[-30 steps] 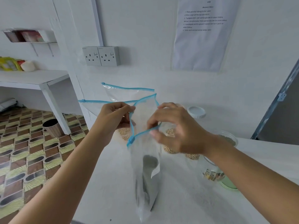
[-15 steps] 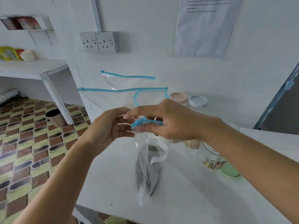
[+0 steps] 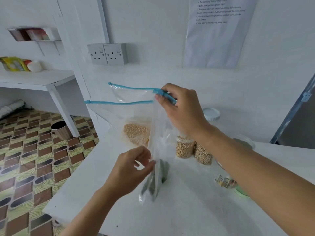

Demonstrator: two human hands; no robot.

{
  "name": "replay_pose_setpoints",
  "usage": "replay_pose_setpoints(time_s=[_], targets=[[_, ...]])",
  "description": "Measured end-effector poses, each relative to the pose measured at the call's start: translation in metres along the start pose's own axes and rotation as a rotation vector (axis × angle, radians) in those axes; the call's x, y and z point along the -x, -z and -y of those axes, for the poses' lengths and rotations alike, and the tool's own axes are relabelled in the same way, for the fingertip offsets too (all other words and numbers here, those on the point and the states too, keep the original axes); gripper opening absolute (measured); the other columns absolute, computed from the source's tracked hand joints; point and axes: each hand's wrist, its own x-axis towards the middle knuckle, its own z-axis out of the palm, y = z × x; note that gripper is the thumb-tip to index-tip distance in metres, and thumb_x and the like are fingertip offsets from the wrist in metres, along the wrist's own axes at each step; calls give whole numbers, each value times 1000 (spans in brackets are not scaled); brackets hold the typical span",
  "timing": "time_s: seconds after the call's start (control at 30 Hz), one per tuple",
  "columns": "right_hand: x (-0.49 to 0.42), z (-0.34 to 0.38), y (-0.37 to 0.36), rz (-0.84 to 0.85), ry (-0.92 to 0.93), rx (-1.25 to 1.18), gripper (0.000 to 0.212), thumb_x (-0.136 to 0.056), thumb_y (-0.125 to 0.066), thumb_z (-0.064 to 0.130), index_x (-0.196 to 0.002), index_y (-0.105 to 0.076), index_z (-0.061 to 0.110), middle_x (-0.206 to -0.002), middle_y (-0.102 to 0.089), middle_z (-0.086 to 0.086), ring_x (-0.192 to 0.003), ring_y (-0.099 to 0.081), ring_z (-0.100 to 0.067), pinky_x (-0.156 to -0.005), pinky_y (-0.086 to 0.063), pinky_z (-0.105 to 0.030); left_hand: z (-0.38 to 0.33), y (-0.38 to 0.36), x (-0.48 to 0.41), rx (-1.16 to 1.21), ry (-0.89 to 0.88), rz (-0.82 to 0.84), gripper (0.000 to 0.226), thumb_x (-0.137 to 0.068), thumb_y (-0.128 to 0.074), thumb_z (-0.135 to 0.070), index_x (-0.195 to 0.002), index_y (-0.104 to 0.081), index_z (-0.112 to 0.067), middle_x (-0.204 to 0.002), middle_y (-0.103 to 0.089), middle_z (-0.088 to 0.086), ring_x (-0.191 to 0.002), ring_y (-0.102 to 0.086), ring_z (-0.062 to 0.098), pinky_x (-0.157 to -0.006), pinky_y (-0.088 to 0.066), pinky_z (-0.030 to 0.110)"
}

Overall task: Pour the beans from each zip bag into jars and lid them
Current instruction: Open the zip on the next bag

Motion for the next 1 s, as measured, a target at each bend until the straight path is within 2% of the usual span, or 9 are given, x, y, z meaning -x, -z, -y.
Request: replay_pose_setpoints(time_s=[0.1, 0.2, 0.4, 0.57, 0.67, 0.77, 0.83, 0.9, 1.0], targets=[[-5, 0, 3, -11, 4, -4, 21, -99, -63, 32, -88, -64, 14, -57, -50, 13, -57, -56, -21, -62, -50, -40, 16, 8, -5, -18, 105, -78, 22, -98, -66, -13, -84, -68, -30, -75, -73, -11, -73, -71, 8, -67, -55, 18], [-12, 1, 9, -42, 13, -41, 23, -100, -62, 35, -88, -63, 15, -57, -53, 8, -57, -56, -24, -61, -52, -45, 24, 37, -21, -125, 77, -185, 25, -101, -62, -14, -87, -68, -34, -78, -73, -15, -76, -70, -1, -65, -48, 8], [-19, -6, 21, -144, -24, -96, 30, -102, -58, 34, -86, -58, 9, -59, -57, -9, -56, -55, -31, -58, -49, -46, 25, 82, -56, -184, -52, -211, 21, -106, -52, -20, -96, -64, -35, -93, -69, -18, -91, -65, 1, -80, -49, 23], [5, -30, 17, -134, -203, -183, 26, -103, -59, 31, -85, -56, 12, -55, -56, -1, -44, -47, -10, -51, -40, -28, 32, 86, -64, -208, -95, -87, 24, -108, -45, -23, -97, -57, -41, -86, -63, -27, -78, -62, 3, -68, -44, 14], [14, -43, 17, -144, -255, -169, 31, -102, -60, 36, -85, -57, 11, -60, -54, -4, -51, -45, -17, -52, -42, -37, 38, 84, -65, -114, -49, -1, 9, -101, -50, -44, -105, -58, -47, -89, -67, -16, -82, -67, 7, -75, -50, 16], [20, -50, 12, -115, -270, -163, 30, -102, -61, 36, -84, -57, 12, -65, -55, -10, -53, -43, -17, -52, -41, -36, 65, 83, -58, -138, 58, 155, 43, -84, -66, -62, -122, -55, -46, -102, -70, -13, -97, -67, 2, -86, -51, 24], [24, -52, 10, -112, -274, -173, 31, -103, -60, 36, -85, -57, 11, -68, -55, -15, -55, -44, -17, -53, -40, -36, 93, 79, -45, -140, 150, 156, 57, -75, -75, -66, -125, -59, -43, -115, -68, -17, -110, -62, -3, -95, -48, 25], [26, -53, 10, -114, -276, -185, 32, -103, -59, 37, -86, -57, 10, -69, -55, -17, -57, -44, -19, -53, -41, -36, 113, 70, -27, 95, 312, 106, 62, -71, -84, -58, -126, -63, -36, -122, -71, -13, -117, -63, 2, -102, -48, 33], [27, -53, 11, -105, -274, -192, 32, -103, -59, 37, -87, -56, 9, -69, -54, -16, -58, -44, -16, -54, -40, -35, 133, 46, -6, 672, 507, -16, 93, -54, -96, -57, -129, -62, -15, -121, -74, 7, -117, -68, 24, -102, -50, 47]])
